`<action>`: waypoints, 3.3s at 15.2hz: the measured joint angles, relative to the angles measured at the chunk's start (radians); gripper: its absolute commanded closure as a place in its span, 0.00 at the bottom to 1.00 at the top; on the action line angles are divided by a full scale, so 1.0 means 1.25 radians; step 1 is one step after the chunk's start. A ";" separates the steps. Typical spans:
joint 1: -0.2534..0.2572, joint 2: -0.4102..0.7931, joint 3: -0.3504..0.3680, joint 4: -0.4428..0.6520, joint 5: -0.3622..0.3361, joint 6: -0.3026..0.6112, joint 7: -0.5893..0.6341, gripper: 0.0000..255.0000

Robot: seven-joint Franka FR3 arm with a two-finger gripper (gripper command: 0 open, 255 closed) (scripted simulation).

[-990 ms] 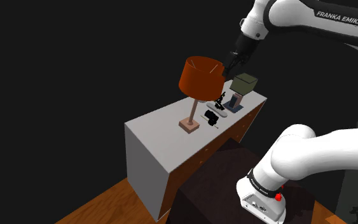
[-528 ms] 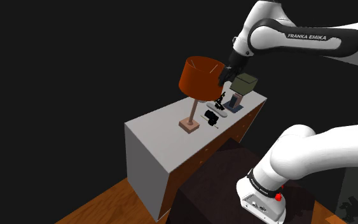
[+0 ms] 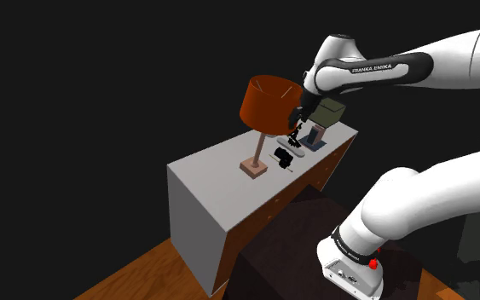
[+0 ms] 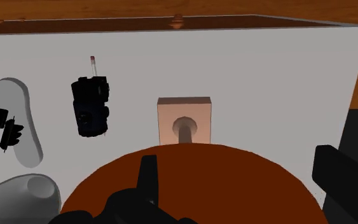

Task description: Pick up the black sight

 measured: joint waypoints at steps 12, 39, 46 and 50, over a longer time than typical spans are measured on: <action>0.014 0.316 -0.132 0.030 0.053 0.455 -0.154 0.00; -0.230 0.964 0.026 0.370 0.437 0.551 -0.545 1.00; -0.230 0.963 0.028 0.370 0.437 0.551 -0.546 1.00; -0.221 0.943 0.017 0.358 0.431 0.540 -0.542 1.00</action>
